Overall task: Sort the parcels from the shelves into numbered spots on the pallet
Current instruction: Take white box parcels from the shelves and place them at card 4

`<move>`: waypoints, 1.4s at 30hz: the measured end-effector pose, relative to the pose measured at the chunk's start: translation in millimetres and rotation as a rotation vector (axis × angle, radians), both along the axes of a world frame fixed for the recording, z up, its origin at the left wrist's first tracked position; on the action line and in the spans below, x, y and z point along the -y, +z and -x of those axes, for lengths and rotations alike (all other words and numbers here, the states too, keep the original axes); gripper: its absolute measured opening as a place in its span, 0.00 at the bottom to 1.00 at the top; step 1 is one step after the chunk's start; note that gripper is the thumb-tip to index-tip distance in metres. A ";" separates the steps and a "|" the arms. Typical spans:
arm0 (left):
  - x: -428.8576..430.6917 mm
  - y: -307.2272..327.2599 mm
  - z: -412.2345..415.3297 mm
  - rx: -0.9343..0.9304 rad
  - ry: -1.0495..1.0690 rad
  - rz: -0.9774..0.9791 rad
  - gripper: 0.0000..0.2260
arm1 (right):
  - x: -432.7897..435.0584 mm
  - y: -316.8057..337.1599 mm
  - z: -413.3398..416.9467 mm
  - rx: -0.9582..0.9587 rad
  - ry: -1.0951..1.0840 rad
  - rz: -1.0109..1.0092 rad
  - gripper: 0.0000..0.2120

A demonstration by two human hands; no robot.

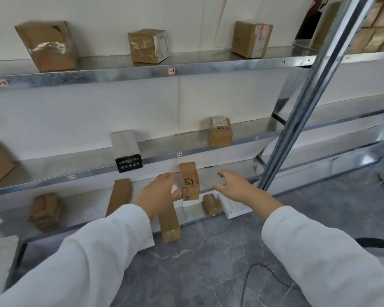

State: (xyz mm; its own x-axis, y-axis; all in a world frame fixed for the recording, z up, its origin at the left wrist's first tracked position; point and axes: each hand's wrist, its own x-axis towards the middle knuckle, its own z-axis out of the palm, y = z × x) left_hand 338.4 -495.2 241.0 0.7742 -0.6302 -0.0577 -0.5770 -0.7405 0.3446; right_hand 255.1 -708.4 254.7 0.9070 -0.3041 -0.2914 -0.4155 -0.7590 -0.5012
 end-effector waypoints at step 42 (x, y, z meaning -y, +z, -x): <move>-169.0 -575.6 -218.7 -0.526 0.781 -0.195 0.18 | -194.1 -589.9 -376.9 -0.629 0.584 -0.007 0.14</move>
State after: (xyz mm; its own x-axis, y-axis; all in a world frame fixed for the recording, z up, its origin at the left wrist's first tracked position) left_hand 557.1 -326.3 -334.6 0.8168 0.1096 -0.5665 0.2961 -0.9223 0.2485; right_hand 632.0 -514.2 -335.2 0.5868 0.1654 -0.7926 -0.1610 -0.9355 -0.3144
